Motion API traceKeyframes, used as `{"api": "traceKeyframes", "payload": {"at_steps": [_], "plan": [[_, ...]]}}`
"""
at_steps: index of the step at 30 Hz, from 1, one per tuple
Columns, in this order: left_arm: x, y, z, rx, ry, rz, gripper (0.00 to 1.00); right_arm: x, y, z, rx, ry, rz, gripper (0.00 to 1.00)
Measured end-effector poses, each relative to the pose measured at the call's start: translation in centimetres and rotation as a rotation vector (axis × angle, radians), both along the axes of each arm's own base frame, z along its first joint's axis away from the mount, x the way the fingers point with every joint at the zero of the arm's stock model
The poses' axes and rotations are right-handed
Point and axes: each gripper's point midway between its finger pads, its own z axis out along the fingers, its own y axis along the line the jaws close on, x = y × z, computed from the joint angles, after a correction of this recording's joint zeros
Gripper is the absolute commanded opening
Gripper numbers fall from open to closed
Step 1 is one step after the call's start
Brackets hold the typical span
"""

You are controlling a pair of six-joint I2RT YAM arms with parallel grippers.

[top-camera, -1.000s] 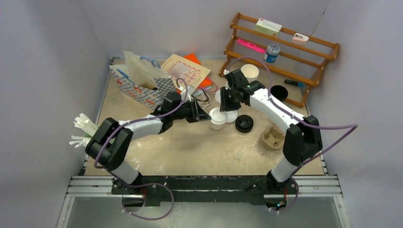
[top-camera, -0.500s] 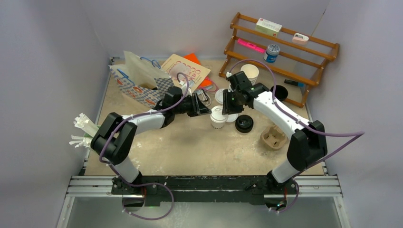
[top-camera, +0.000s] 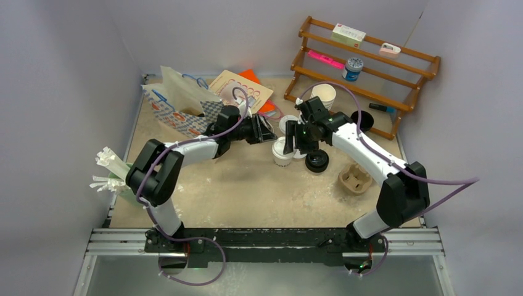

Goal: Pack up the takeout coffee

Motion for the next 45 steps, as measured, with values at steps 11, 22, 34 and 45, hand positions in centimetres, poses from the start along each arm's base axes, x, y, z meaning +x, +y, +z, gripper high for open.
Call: {"api": "traceKeyframes", "payload": {"at_steps": [11,22,34,45], "plan": [[-0.4,1.4,0.6,0.024,0.001,0.014,0.29,2.4,0.0,2.3,-0.034,-0.174,0.127,0.98],[-4.3,3.1,-0.9,0.011,0.068,0.010,0.35,4.2,2.9,2.3,-0.065,-0.333,0.324,0.98],[-4.3,2.4,-1.3,-0.039,0.085,-0.011,0.34,3.7,3.9,1.1,-0.125,-0.347,0.387,0.98],[-4.3,2.1,-1.7,-0.058,0.098,-0.023,0.32,3.7,3.4,0.7,-0.149,-0.338,0.377,0.91]]}}
